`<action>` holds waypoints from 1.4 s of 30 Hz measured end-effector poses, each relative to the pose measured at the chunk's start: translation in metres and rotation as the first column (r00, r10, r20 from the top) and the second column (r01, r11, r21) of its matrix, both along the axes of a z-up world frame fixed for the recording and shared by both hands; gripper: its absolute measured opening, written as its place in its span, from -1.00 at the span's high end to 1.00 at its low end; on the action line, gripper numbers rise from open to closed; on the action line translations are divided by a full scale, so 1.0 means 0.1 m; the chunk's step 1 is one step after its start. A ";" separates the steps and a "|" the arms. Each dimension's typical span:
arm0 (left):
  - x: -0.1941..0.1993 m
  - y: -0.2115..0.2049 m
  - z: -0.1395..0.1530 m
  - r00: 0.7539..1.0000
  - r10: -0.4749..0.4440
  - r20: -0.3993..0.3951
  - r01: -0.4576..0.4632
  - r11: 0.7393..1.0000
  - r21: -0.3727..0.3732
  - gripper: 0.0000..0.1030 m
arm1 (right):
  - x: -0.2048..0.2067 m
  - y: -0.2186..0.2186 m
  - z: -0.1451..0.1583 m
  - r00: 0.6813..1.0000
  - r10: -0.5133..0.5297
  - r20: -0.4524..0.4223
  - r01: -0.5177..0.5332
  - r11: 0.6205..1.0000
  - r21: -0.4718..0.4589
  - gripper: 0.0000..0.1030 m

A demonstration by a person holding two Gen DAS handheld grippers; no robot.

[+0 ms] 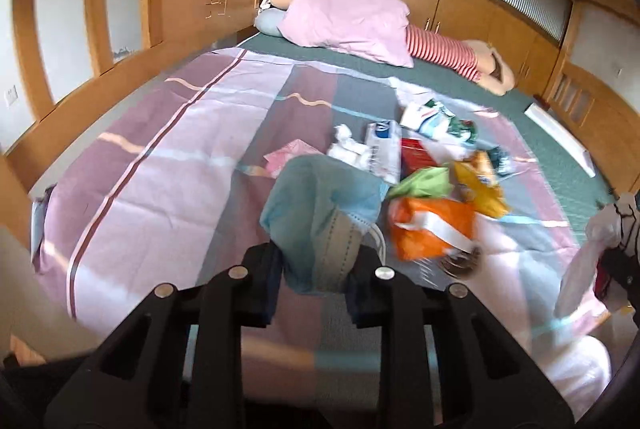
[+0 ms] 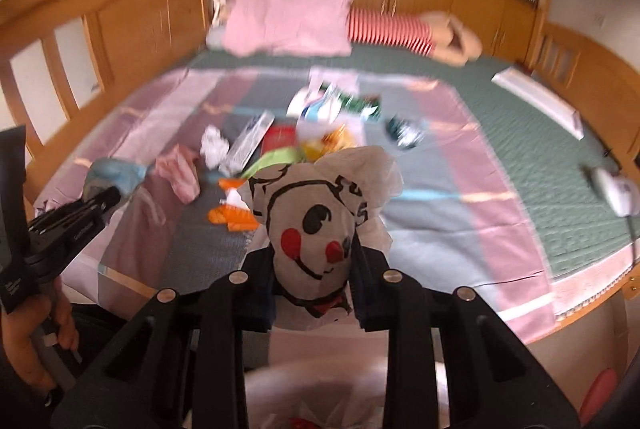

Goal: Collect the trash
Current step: 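Grasp the light blue face mask with the left tool while the right tool grasps the white cartoon-face bag, then lift the mask and cartoon bag and release both into the wastebasket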

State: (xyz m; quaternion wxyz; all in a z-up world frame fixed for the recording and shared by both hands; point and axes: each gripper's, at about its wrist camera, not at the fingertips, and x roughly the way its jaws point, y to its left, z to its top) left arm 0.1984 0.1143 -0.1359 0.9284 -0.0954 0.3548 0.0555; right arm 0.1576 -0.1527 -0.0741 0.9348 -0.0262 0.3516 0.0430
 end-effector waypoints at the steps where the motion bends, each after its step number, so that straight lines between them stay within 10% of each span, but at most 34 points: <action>1: -0.13 -0.06 0.09 1.000 -0.012 0.007 0.012 1.000 0.009 0.49 | -0.08 -0.04 0.06 1.000 -0.005 0.015 0.005 1.000 0.006 0.43; 19: -1.48 -1.03 1.23 0.943 -0.210 0.259 0.157 0.965 0.212 0.48 | -1.32 -0.45 0.82 0.952 0.054 0.302 -0.074 0.996 0.054 0.42; 42: -1.68 -1.32 1.25 0.915 -0.306 0.262 0.250 0.941 0.228 0.46 | -1.40 -0.52 0.79 0.963 0.039 0.266 -0.062 0.995 0.078 0.39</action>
